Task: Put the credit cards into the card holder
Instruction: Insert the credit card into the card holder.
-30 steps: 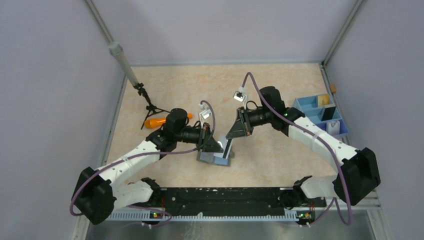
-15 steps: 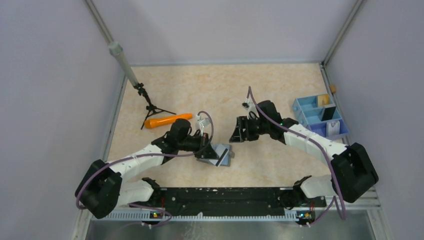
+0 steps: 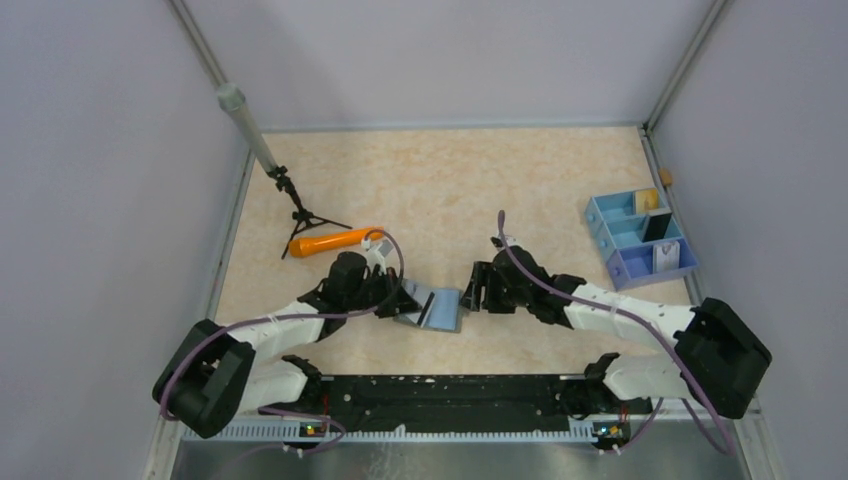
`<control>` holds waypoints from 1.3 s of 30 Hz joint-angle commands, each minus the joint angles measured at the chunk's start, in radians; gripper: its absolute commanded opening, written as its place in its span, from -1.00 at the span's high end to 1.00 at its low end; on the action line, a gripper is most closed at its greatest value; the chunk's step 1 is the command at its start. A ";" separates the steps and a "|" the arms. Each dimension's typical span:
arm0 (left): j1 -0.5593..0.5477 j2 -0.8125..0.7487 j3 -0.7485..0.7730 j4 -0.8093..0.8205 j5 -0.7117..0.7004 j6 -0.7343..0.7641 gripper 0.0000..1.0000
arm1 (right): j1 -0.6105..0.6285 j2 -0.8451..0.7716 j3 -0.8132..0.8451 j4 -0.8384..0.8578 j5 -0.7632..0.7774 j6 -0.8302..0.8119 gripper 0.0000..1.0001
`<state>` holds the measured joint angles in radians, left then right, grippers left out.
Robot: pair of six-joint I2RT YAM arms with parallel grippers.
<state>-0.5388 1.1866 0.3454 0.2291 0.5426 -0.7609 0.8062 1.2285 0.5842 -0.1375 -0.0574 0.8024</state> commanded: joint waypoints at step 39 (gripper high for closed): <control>-0.032 0.010 -0.273 0.515 -0.215 -0.253 1.00 | 0.254 0.394 0.246 -0.248 0.577 0.189 1.00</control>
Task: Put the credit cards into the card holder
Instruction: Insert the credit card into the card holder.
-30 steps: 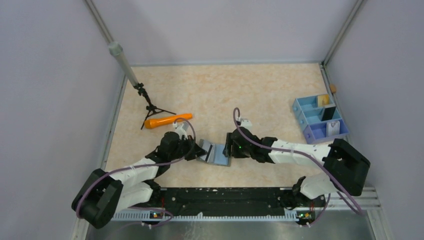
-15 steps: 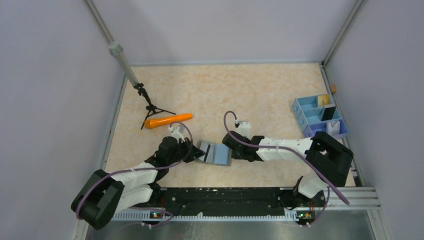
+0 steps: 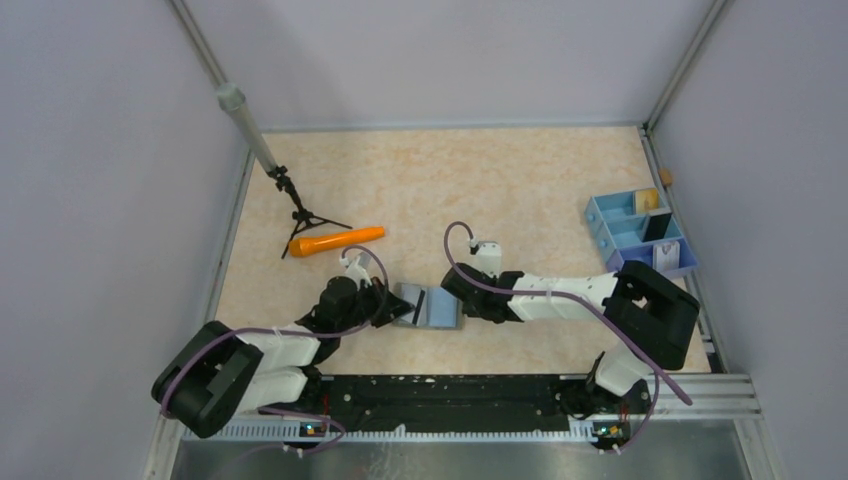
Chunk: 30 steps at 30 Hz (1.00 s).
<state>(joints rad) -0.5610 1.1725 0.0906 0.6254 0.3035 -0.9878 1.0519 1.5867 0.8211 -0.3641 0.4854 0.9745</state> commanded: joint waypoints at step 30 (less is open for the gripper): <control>-0.016 0.232 -0.023 0.311 0.075 -0.043 1.00 | 0.008 0.077 0.027 -0.013 0.008 0.007 1.00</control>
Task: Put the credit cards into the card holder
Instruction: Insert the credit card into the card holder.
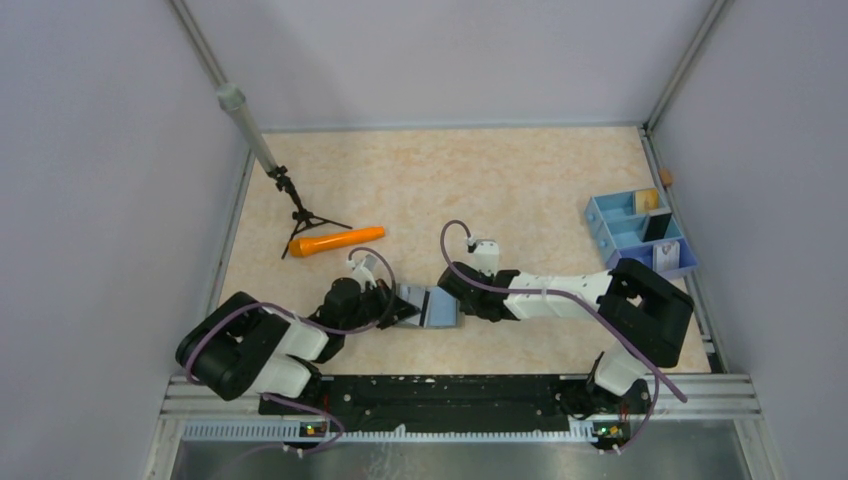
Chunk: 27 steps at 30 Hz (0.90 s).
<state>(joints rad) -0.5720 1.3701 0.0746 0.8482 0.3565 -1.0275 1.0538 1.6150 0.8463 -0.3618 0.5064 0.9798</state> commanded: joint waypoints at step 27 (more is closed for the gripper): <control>-0.077 0.314 -0.036 0.451 -0.081 -0.092 1.00 | 0.006 0.049 0.005 -0.015 -0.020 0.000 1.00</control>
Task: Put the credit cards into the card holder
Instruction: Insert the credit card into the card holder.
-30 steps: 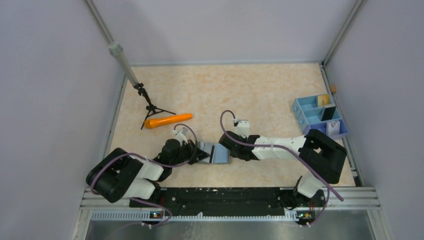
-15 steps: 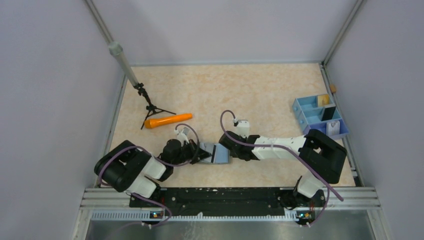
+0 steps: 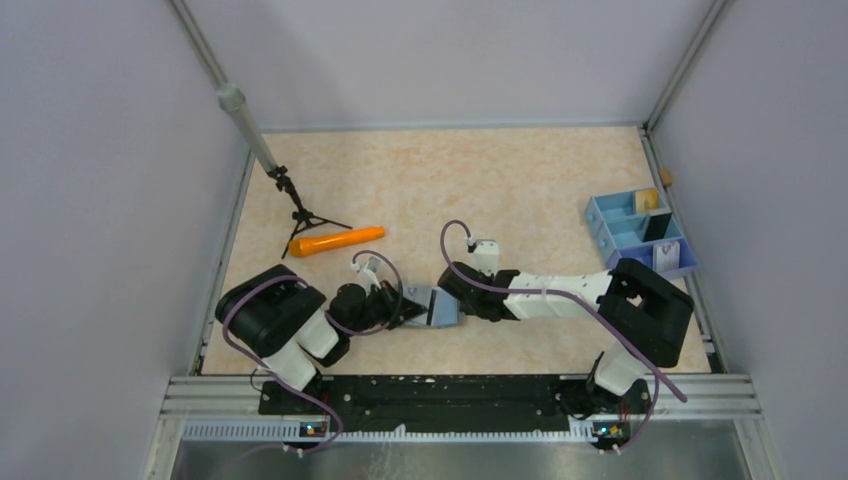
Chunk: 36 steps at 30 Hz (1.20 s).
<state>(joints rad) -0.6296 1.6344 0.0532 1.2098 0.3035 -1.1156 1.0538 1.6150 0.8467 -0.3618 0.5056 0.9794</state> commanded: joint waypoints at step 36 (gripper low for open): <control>-0.084 0.110 -0.019 0.148 -0.156 -0.009 1.00 | 0.006 0.042 0.010 -0.046 -0.002 0.009 1.00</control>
<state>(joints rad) -0.7021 1.7329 0.0261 1.3846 0.1680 -1.1316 1.0519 1.6150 0.8474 -0.3649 0.5056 0.9806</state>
